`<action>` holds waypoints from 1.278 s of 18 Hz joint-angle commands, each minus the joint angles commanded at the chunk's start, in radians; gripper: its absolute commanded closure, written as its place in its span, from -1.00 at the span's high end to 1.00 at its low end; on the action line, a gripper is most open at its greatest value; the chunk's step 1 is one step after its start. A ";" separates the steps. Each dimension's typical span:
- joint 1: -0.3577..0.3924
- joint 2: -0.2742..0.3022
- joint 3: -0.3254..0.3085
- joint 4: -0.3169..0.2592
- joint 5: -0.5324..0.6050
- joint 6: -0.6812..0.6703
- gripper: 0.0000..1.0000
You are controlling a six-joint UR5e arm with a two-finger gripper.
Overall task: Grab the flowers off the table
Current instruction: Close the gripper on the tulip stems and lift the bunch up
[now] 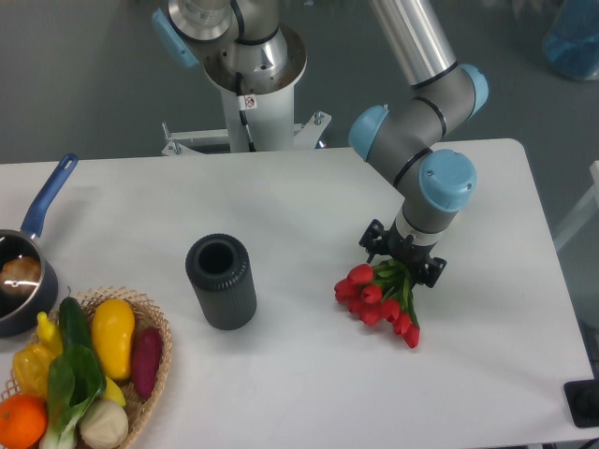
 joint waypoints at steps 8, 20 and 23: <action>0.011 0.077 0.035 -0.005 0.008 -0.084 -1.00; 0.044 0.164 0.170 -0.133 0.009 -0.135 -1.00; 0.044 0.157 0.297 -0.314 0.009 -0.138 -1.00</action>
